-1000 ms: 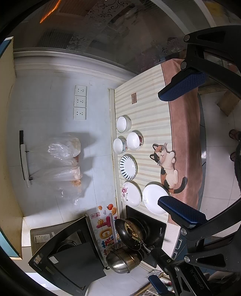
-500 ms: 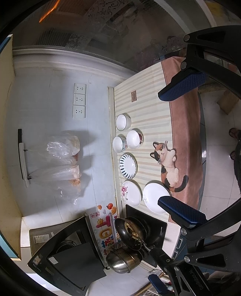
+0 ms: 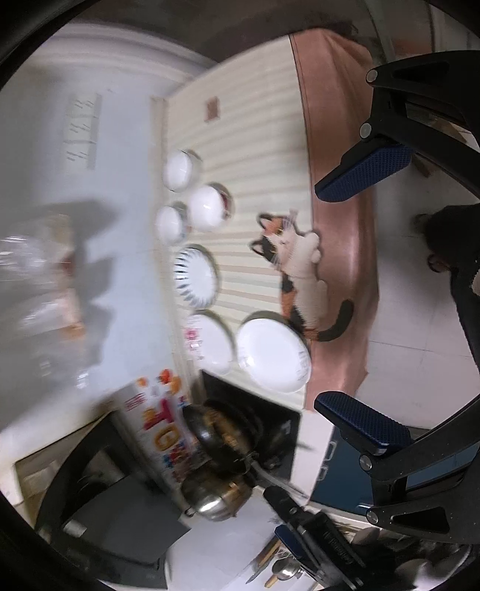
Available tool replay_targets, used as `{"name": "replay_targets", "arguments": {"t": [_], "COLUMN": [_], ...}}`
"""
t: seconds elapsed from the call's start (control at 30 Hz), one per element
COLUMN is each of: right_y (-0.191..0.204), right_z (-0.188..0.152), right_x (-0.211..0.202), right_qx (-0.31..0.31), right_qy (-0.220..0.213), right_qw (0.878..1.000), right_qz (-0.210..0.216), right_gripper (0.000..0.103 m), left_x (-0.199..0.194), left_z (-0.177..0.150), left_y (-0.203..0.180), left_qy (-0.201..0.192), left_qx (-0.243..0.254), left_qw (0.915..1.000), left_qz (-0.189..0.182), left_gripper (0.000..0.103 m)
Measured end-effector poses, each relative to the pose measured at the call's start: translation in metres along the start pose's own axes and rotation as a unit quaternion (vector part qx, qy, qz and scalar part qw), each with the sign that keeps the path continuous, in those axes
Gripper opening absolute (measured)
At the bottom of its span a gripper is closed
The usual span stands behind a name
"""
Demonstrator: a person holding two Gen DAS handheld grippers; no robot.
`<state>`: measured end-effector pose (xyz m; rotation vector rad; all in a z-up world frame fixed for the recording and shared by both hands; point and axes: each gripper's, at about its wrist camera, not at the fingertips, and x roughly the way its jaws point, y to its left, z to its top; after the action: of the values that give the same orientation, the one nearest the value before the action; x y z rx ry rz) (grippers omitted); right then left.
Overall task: Organize plates and bowls
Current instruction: 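Reach both grippers to the grey-swirl white plate and grip its rim, then lift the grey-swirl plate with both grippers and carry it toward the pink-floral plate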
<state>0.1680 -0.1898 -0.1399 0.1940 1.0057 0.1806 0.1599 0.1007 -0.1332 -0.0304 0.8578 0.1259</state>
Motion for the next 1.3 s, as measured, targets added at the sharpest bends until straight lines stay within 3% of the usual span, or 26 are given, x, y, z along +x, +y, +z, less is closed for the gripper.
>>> {"name": "replay_targets", "arguments": {"t": [0.27, 0.47, 0.57, 0.7, 0.73, 0.87, 0.93, 1.3], "right_y": [-0.023, -0.010, 0.003, 0.027, 0.032, 0.043, 0.048, 0.050], "right_z": [0.045, 0.083, 0.097, 0.102, 0.102, 0.103, 0.103, 0.101], "right_x": [0.189, 0.319, 0.368, 0.423, 0.431, 0.458, 0.460, 0.444], "right_qx": [0.014, -0.006, -0.022, -0.058, -0.060, -0.074, -0.078, -0.070], "right_qy": [0.104, 0.166, 0.186, 0.227, 0.237, 0.255, 0.261, 0.256], "right_qw": [0.993, 0.981, 0.974, 0.962, 0.959, 0.951, 0.948, 0.952], "right_qz": [0.061, 0.101, 0.124, 0.138, 0.144, 0.159, 0.164, 0.152], "right_gripper": [0.103, 0.101, 0.091, 0.071, 0.065, 0.048, 0.036, 0.036], "left_x": [0.143, 0.253, 0.295, 0.330, 0.334, 0.345, 0.343, 0.311], "left_z": [0.015, 0.013, 0.011, 0.002, 0.001, -0.009, -0.012, -0.011], "left_y": [0.030, 0.056, 0.065, 0.073, 0.075, 0.071, 0.068, 0.045], "left_qy": [0.078, 0.182, 0.220, 0.257, 0.267, 0.290, 0.288, 0.283], "left_qx": [-0.011, -0.022, -0.036, -0.046, -0.048, -0.051, -0.048, -0.048], "left_qw": [0.9964, 0.9822, 0.9744, 0.9652, 0.9625, 0.9549, 0.9557, 0.9569], "left_qz": [0.031, 0.042, 0.027, -0.006, -0.014, -0.041, -0.035, -0.043], "left_gripper": [0.103, 0.103, 0.101, 0.090, 0.087, 0.054, 0.053, 0.053]}}
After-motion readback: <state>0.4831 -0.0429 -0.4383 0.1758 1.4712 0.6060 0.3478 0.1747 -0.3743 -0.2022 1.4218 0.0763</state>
